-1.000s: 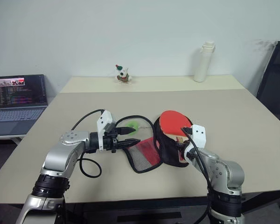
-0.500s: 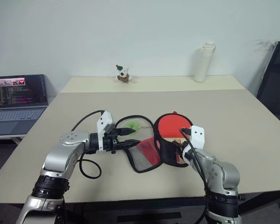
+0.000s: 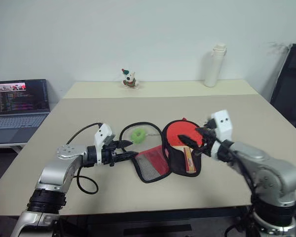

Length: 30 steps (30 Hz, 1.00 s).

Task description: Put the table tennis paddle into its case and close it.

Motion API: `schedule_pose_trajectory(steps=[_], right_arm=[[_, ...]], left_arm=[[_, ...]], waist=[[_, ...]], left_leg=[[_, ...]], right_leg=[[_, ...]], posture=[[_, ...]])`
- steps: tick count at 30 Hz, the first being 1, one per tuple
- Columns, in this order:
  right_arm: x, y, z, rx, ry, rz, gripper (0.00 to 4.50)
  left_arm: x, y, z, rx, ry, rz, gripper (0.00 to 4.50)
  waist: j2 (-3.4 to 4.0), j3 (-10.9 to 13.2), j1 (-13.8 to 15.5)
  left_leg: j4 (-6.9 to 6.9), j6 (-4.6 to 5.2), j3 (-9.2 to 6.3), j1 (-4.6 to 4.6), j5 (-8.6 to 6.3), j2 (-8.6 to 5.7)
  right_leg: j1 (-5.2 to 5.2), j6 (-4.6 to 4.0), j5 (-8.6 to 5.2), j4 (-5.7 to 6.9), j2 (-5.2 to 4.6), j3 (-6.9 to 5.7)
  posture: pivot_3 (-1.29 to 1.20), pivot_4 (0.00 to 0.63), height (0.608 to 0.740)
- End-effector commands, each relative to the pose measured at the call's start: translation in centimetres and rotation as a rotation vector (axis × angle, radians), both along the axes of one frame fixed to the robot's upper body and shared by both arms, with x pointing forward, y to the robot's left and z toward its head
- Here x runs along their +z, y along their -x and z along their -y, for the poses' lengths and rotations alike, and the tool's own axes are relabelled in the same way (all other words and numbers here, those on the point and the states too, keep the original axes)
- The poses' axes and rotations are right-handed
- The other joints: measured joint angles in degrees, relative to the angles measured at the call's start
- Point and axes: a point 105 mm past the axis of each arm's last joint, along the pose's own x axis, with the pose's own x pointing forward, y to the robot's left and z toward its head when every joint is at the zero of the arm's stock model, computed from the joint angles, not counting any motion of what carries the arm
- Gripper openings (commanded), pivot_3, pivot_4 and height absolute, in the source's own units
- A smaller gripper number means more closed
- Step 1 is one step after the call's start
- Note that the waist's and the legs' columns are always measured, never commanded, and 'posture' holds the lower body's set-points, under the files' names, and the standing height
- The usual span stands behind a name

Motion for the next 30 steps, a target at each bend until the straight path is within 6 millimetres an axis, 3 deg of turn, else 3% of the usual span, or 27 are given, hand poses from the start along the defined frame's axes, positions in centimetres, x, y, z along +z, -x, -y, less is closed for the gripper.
schedule_pose_trajectory(steps=[1, 7, 8, 16, 23, 26, 30], right_arm=[[2.7, 0.9, 1.0, 0.058, -0.005, 0.086, 4.5], [2.5, 2.5, 1.1, 0.158, 0.036, 0.08, 4.5], [2.2, 2.7, 1.1, 0.17, 0.05, 0.073, 4.5], [1.4, 2.9, 1.2, 0.179, 0.093, 0.063, 4.5], [1.3, 2.9, 1.3, 0.183, 0.109, 0.069, 4.5], [1.2, 3.1, 1.6, 0.176, 0.118, 0.067, 4.5], [1.0, 3.8, 3.2, 0.16, 0.139, 0.044, 4.5]], left_arm=[[-0.4, -0.7, -1.6, 0.045, -0.069, 0.026, 2.34], [-2.8, -1.4, -2.7, 0.088, -0.149, 0.0, 0.17], [-3.1, -1.4, -2.7, 0.088, -0.149, -0.005, 0.04], [-4.4, -3.2, -1.2, 0.111, -0.1, -0.009, 0.04], [-3.8, -5.3, 1.6, 0.07, -0.04, 0.012, 0.04], [-2.3, -6.3, 3.3, 0.027, -0.026, 0.06, 0.04], [1.9, -6.6, 8.3, -0.134, 0.024, 0.176, 0.04]], waist=[[0.0, 0.0, 0.0], [-0.02, 0.0, 0.1], [-0.02, 0.0, 0.1], [-0.05, 0.0, 0.2], [-0.09, 0.0, 0.5], [-0.13, 0.0, 0.5], [-0.19, 0.1, 0.8]], left_leg=[[0.0, 0.0, 0.01, 0.0, 0.0, 0.0], [-0.03, 0.05, 0.03, -0.02, -0.03, 0.01], [-0.03, 0.05, 0.02, -0.03, -0.03, 0.02], [0.05, 0.05, 0.02, -0.01, -0.03, -0.07], [0.06, 0.05, 0.01, -0.04, -0.03, -0.12], [0.06, 0.05, 0.01, -0.06, -0.03, -0.13], [0.07, 0.05, 0.0, -0.16, -0.03, -0.16]], right_leg=[[0.0, 0.0, 0.0, 0.0, -0.01, 0.01], [0.0, -0.01, 0.0, -0.06, -0.01, 0.02], [0.0, 0.0, 0.0, -0.06, -0.01, 0.02], [0.08, 0.03, 0.02, -0.05, -0.13, -0.01], [0.1, 0.05, 0.02, -0.09, -0.14, -0.05], [0.1, 0.07, 0.03, -0.1, -0.13, -0.06], [0.09, 0.08, 0.03, -0.16, -0.14, -0.11]], posture=[[0.0, 0.15, 0.74], [0.0, 0.15, 0.74], [0.0, 0.15, 0.74], [0.0, 0.15, 0.74], [0.0, 0.15, 0.74], [0.0, 0.15, 0.74], [0.0, 0.15, 0.74]])
